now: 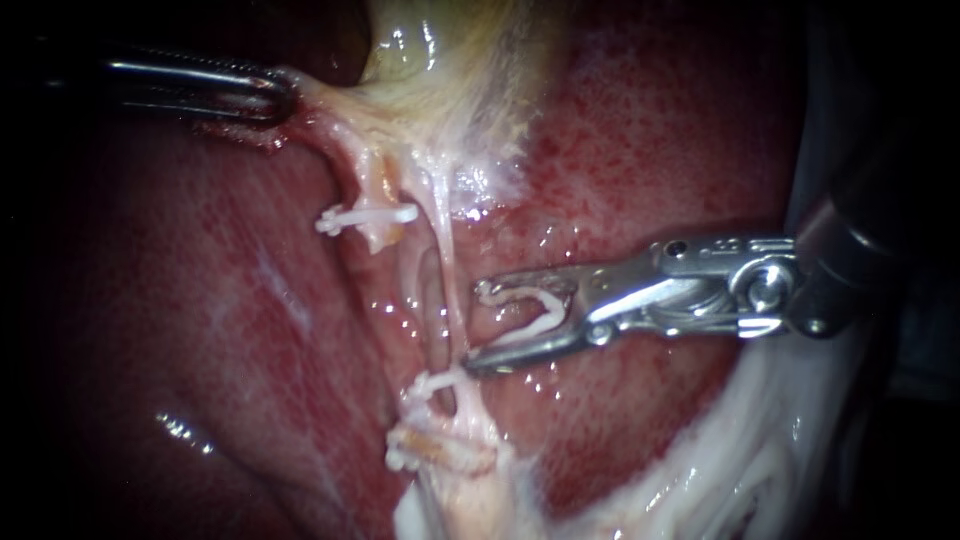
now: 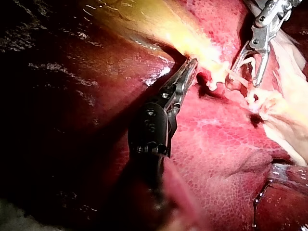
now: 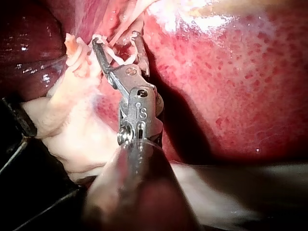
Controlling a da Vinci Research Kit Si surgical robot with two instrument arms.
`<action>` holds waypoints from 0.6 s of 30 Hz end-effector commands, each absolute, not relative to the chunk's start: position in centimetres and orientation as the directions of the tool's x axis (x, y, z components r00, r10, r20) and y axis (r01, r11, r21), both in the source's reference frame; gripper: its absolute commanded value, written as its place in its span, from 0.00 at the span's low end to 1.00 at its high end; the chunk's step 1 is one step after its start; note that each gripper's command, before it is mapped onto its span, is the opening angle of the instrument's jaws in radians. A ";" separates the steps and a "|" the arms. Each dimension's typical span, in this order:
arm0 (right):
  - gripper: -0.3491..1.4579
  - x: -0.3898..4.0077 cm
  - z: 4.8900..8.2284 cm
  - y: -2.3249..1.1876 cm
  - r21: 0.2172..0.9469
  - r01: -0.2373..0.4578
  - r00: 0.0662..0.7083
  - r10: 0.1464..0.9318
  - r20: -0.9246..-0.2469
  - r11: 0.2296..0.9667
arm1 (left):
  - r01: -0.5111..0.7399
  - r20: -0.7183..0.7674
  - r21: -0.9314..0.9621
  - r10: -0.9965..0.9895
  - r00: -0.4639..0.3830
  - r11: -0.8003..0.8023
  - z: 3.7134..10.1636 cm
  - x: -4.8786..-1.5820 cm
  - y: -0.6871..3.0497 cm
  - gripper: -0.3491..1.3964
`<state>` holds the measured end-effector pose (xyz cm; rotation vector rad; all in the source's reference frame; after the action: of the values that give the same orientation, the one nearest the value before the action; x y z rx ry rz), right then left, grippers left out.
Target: Clipping second clip right tube
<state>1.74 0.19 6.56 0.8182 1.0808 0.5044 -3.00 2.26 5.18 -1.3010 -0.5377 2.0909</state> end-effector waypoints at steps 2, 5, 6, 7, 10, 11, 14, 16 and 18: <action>0.47 1.80 6.58 0.19 0.809 0.041 0.374 0.742 -0.556 0.586 | -0.284 -0.652 -0.621 0.682 -0.330 -0.731 5.18 -3.01 2.26 0.00; 0.47 1.86 6.58 0.20 0.836 0.072 0.345 0.773 -0.533 0.544 | -0.284 -0.652 -0.621 0.682 -0.330 -0.731 5.18 -3.01 2.26 0.00; 0.47 1.89 6.58 0.21 0.847 0.085 0.332 0.787 -0.520 0.524 | -0.284 -0.652 -0.621 0.682 -0.330 -0.731 5.18 -3.01 2.26 0.00; 0.47 1.90 6.58 0.21 0.853 0.092 0.327 0.793 -0.514 0.514 | -0.284 -0.652 -0.621 0.682 -0.330 -0.731 5.18 -3.01 2.26 0.00; 0.47 1.93 6.56 0.20 0.868 0.138 0.292 0.818 -0.495 0.476 | -0.284 -0.652 -0.621 0.682 -0.330 -0.731 5.18 -3.01 2.26 0.00; 0.47 1.93 6.53 0.20 0.872 0.159 0.275 0.827 -0.490 0.464 | -0.284 -0.652 -0.621 0.682 -0.330 -0.731 5.18 -3.01 2.26 0.00; 0.47 1.95 6.44 0.19 0.874 0.203 0.245 0.842 -0.481 0.441 | -0.283 -0.652 -0.621 0.682 -0.330 -0.731 5.19 -3.01 2.26 0.00; 0.47 1.96 6.37 0.18 0.874 0.223 0.237 0.846 -0.478 0.431 | -0.283 -0.652 -0.621 0.682 -0.330 -0.731 5.19 -3.01 2.26 0.00; 0.46 1.97 6.30 0.19 0.874 0.244 0.235 0.849 -0.474 0.420 | -0.283 -0.652 -0.621 0.682 -0.330 -0.731 5.20 -3.01 2.26 0.00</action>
<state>1.97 0.19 6.28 1.1109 1.3063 0.5571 -3.01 2.26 5.20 -1.3003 -0.5363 2.0913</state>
